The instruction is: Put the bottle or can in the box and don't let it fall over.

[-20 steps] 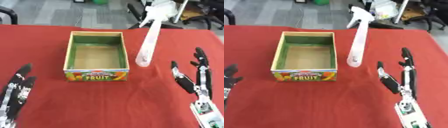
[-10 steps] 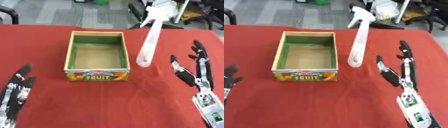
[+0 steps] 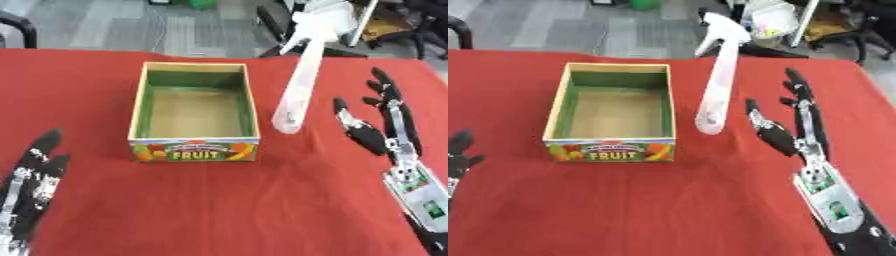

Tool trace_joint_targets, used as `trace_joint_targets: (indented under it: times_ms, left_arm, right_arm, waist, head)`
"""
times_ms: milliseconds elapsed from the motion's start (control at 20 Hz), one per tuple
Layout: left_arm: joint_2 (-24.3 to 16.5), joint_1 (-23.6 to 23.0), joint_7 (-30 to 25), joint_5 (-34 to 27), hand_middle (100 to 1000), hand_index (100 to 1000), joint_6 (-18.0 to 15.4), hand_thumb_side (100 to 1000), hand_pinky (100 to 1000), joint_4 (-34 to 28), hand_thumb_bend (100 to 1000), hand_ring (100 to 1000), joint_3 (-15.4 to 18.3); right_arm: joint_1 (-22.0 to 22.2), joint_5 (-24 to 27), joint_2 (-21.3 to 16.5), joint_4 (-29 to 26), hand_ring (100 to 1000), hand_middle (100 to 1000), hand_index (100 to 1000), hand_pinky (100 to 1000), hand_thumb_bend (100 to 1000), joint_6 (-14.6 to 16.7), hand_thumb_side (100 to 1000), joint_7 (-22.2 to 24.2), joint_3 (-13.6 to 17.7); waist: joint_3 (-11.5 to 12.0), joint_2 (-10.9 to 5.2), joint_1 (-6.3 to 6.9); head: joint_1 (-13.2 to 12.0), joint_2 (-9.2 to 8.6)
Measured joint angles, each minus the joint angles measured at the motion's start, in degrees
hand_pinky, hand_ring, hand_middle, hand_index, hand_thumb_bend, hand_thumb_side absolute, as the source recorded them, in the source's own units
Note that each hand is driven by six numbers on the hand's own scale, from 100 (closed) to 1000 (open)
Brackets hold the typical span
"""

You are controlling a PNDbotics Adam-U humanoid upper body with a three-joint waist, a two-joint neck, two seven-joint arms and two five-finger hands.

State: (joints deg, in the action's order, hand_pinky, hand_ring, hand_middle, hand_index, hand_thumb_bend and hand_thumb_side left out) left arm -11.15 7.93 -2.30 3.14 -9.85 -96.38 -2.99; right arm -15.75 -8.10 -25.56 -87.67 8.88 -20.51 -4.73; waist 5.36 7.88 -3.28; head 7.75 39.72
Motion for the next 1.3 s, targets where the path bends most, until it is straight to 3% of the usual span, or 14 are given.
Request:
trace_joint_targets:
  times_ms: [600, 1300]
  left_arm:
    - [0.0, -0.01, -0.32, 0.0, 933, 890, -0.06, 737, 870, 0.0, 508, 1000, -0.04]
    - [0.0, 0.05, -0.45, -0.01, 932, 889, 0.0, 736, 870, 0.03, 509, 1000, -0.35]
  right_arm:
    - [-4.14, 7.48, -1.51, 4.92, 947, 1000, 1000, 817, 341, 2.92, 429, 3.01, -2.14]
    - [-7.49, 10.42, -1.96, 9.53, 946, 1000, 1000, 816, 342, 4.25, 435, 4.78, -3.5]
  waist:
    - [0.56, 0.0, 0.37]
    - [1.35, 0.02, 0.63]
  head:
    - [0.48, 0.43]
    - [0.96, 0.43]
